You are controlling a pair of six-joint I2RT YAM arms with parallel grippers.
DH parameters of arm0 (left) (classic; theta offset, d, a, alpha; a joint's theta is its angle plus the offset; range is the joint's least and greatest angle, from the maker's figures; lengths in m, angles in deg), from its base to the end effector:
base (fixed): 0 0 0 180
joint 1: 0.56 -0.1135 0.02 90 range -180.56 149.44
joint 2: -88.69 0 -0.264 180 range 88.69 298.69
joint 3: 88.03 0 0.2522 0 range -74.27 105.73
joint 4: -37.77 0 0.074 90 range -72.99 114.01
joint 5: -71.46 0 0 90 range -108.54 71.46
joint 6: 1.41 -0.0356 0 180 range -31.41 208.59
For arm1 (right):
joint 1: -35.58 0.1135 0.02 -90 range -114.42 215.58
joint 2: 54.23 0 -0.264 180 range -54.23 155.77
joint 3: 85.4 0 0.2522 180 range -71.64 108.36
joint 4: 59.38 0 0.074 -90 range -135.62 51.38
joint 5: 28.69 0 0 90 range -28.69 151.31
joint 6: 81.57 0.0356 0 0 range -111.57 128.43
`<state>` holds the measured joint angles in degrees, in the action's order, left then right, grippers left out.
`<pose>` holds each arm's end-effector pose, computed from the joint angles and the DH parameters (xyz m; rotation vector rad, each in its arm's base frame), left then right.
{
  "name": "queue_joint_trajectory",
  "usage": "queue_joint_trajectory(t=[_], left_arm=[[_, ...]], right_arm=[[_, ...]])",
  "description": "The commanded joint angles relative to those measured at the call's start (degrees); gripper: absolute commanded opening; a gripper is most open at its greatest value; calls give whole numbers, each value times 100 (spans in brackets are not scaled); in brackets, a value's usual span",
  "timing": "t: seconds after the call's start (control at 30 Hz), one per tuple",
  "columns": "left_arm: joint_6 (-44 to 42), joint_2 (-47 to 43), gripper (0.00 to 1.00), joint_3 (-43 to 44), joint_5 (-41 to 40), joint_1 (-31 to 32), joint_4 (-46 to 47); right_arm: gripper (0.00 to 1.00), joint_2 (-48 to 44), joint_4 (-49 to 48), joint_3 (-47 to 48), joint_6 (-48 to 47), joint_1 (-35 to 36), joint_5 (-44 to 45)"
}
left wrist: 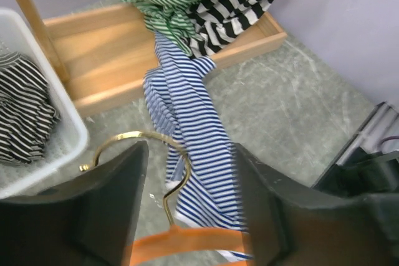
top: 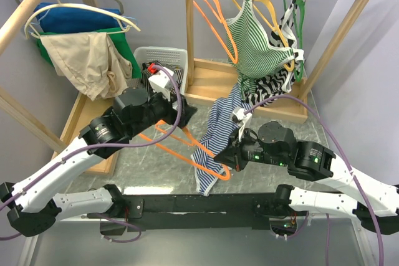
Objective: Remove the tank top from the hanger
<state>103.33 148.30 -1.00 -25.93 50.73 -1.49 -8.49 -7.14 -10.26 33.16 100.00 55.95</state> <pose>0.1395 -0.1667 0.4349 0.4827 1.7677 -0.7106 0.0645 0.1424 0.3839 -0.7887 1.9894 1.0680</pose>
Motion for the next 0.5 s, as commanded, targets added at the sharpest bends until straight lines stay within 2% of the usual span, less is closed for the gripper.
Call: queue_joint_trajectory(t=[0.0, 0.07, 0.1, 0.37, 0.47], left_arm=[[-6, -46, 94, -85, -165, -5, 396], [29, -99, 100, -112, -376, -13, 388], [46, -177, 97, -138, -455, -13, 361], [459, -731, 96, -419, -2026, -13, 291], [626, -811, 96, -525, -2274, -13, 264]], right_arm=[[0, -170, -148, -4, 207, 18, 359], [0, -267, -43, 5, 330, 18, 614], [0, -310, 140, 5, 470, 18, 1007], [0, -741, 1292, 242, 1340, 18, 2820], [0, -812, 1995, 575, 1753, 18, 3609]])
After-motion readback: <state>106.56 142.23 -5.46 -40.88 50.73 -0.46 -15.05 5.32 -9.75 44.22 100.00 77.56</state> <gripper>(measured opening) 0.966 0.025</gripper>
